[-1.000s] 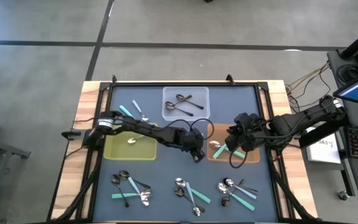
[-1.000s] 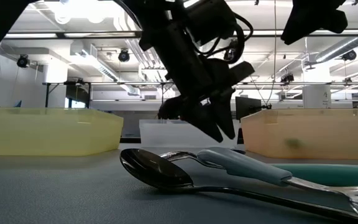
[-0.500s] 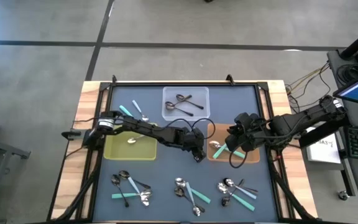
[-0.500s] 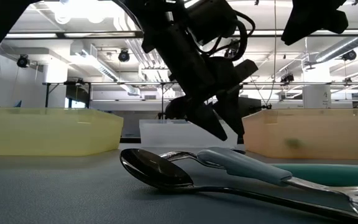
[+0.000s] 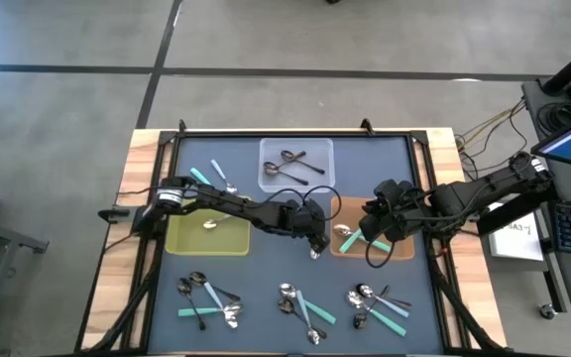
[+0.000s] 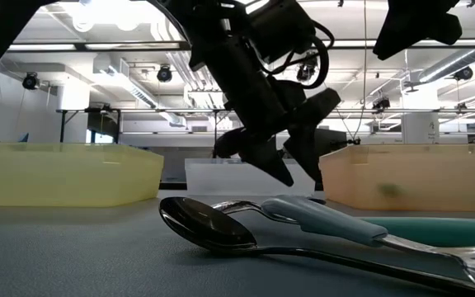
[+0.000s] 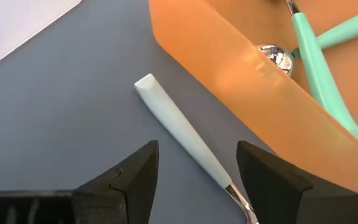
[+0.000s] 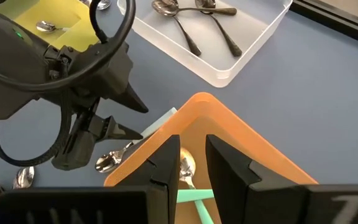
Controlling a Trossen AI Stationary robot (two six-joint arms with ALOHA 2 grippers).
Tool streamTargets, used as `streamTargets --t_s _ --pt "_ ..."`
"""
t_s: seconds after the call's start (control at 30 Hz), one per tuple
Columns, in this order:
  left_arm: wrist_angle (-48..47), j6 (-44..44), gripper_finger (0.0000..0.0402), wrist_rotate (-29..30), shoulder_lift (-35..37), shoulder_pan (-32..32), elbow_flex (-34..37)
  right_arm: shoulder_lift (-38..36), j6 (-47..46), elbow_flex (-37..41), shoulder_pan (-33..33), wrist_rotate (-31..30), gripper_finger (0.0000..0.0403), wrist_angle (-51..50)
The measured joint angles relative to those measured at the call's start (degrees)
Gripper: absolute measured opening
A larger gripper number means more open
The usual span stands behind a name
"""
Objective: Sort silverware by color (type)
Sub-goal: Put the blue spoon into the yellow bin
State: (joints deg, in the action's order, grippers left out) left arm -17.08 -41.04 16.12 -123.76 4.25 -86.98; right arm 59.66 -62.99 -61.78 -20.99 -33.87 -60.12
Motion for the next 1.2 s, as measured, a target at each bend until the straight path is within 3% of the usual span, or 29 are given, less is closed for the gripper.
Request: streamTargets --t_s 0.4,0.6,0.8,0.97,1.13,1.2 --pt "0.0 0.0 0.0199 1.3 -0.1 0.2 0.1 0.0 0.0 0.0 0.0 0.0 0.0068 0.1" --pt "0.5 -0.3 0.0199 -2.7 -4.4 1.0 -1.7 0.0 0.0 0.0 0.0 0.0 0.0068 0.2" --pt "-9.3 1.4 0.0193 -1.3 -9.2 1.2 -9.1 0.0 0.0 0.0 0.0 0.4 0.0068 0.2" --pt "-17.8 6.3 0.0135 0.9 -11.6 1.2 -14.4 0.0 0.0 0.0 0.0 0.9 0.0068 0.2" --pt "-18.8 7.7 0.0028 -1.5 -12.1 1.0 -13.9 0.0 0.0 0.0 0.0 0.9 0.0068 0.1" --pt "-19.3 8.0 0.0014 -1.7 -12.0 1.0 -13.5 0.0 0.0 0.0 0.0 0.9 0.0068 0.1"
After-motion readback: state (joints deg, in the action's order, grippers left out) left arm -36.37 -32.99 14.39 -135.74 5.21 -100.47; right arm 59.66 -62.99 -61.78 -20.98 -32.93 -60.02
